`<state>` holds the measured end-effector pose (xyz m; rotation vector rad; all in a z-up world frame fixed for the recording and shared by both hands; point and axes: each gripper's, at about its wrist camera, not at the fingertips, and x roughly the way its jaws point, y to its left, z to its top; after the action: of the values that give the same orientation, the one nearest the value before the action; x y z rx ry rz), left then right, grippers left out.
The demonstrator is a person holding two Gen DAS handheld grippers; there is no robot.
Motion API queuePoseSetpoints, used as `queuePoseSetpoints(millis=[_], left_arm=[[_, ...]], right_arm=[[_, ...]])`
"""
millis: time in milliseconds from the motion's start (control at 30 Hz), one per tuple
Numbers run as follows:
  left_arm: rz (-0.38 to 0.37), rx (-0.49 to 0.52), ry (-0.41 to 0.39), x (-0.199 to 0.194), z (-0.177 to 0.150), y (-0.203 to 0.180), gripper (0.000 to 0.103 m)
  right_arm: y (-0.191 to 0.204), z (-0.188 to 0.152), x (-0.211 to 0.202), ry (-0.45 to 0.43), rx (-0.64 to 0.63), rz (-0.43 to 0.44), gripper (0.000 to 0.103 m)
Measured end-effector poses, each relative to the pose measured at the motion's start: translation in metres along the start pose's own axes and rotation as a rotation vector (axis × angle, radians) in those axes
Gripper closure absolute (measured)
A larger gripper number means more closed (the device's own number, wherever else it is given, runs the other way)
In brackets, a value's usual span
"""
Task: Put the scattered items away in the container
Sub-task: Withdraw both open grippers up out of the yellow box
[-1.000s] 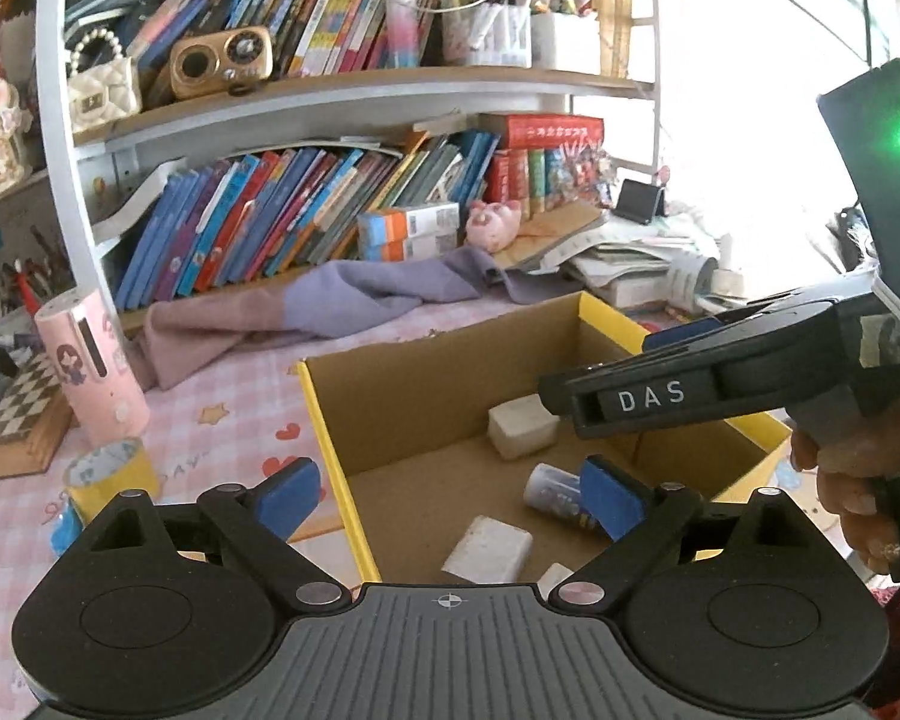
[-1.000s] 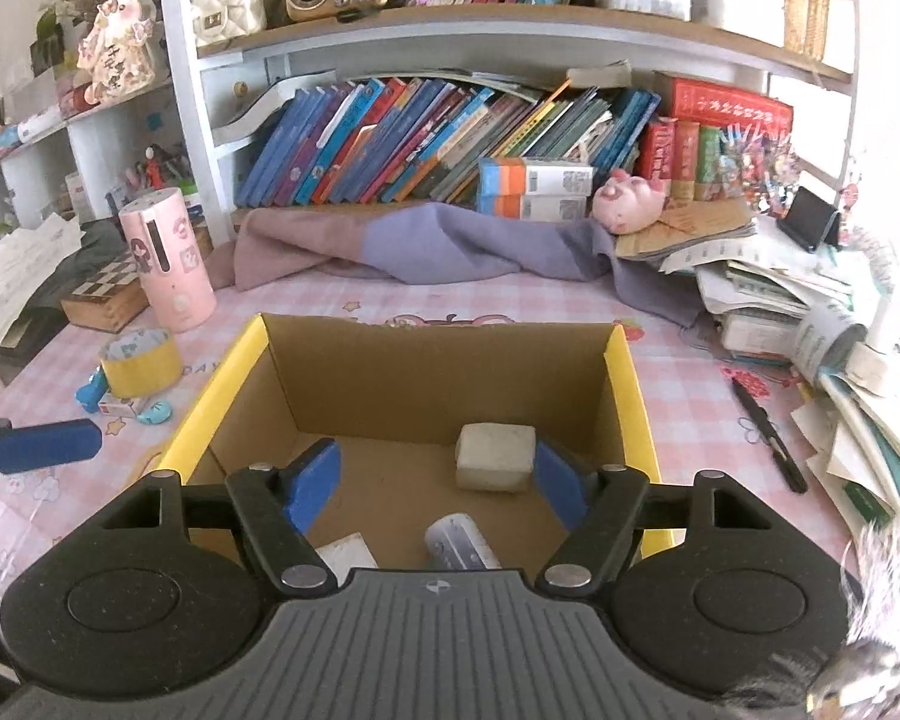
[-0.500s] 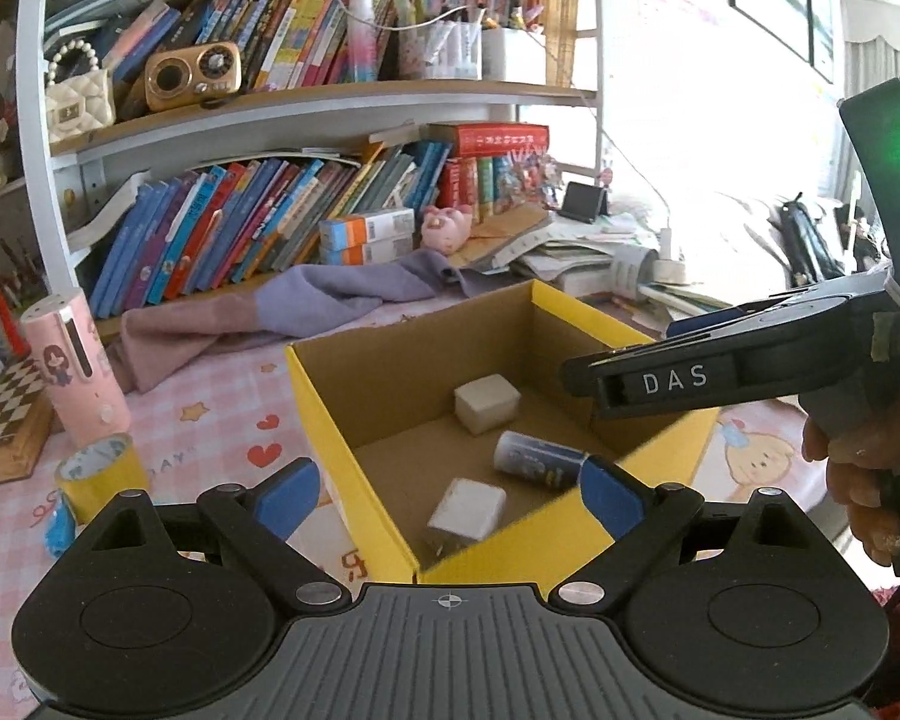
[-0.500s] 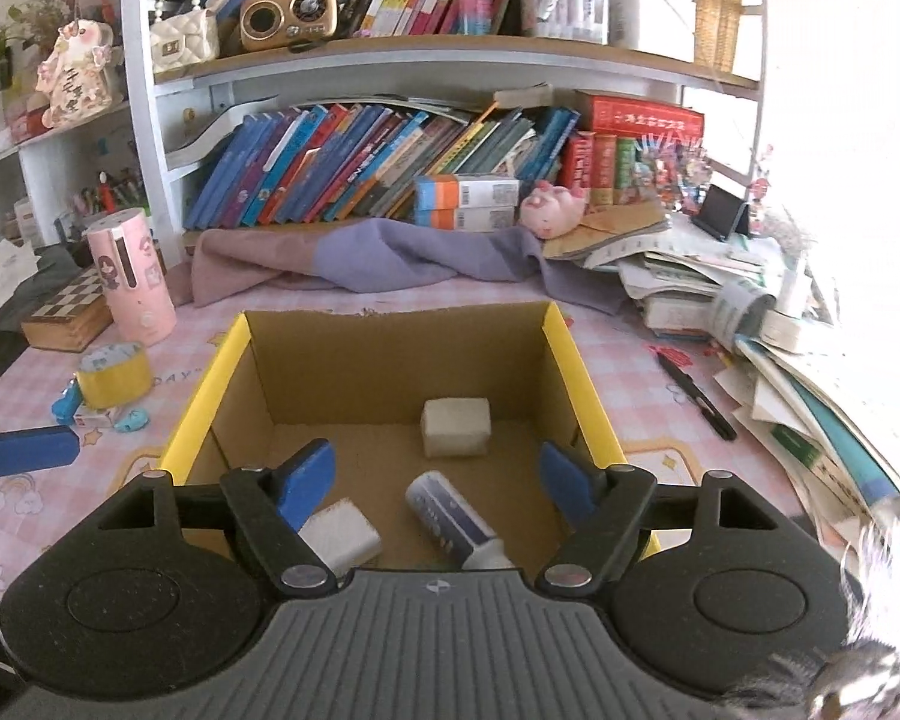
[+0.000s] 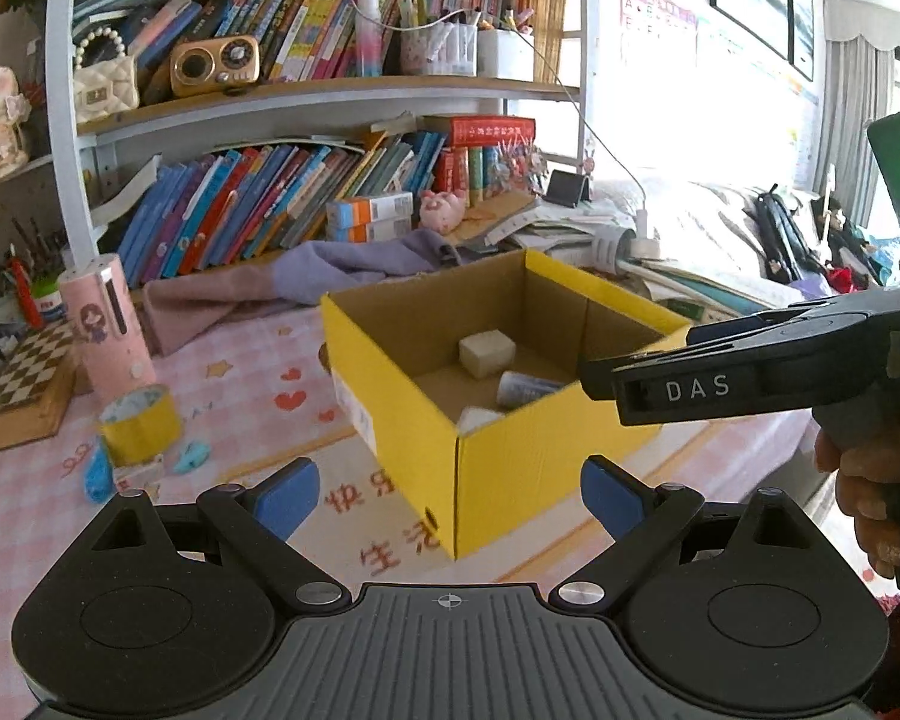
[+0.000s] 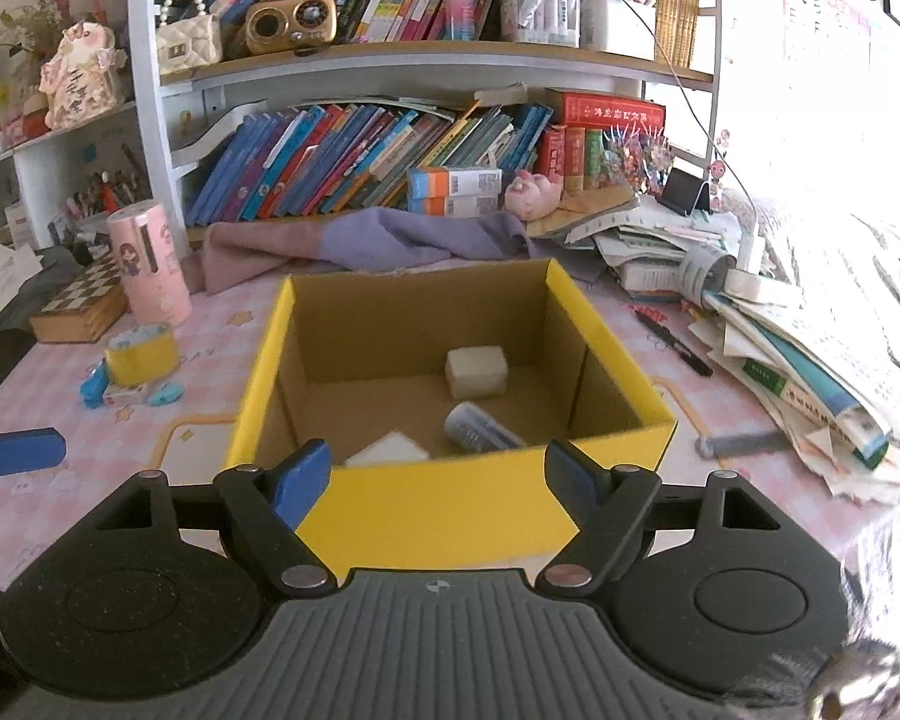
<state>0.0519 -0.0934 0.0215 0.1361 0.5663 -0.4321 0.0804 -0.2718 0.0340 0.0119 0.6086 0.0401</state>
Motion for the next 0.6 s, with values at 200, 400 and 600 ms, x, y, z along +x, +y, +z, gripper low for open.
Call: queuePoseSetpoints(millis=[200, 400, 600], left_arm=[[-0.01, 0.004, 0.026, -0.018, -0.018, 0.009, 0.007], [0.006, -0.03, 0.073, -0.03, -0.036, 0.027, 0.007], [0.03, -0.065, 0.104, -0.039, -0.048, 0.041, 0.007]], right_arm=[[0.025, -0.022, -0.013, 0.033, 0.004, 0.0, 0.025], [0.05, -0.041, -0.018, 0.086, 0.014, 0.024, 0.024], [0.072, -0.053, -0.019, 0.137, 0.008, 0.055, 0.024]])
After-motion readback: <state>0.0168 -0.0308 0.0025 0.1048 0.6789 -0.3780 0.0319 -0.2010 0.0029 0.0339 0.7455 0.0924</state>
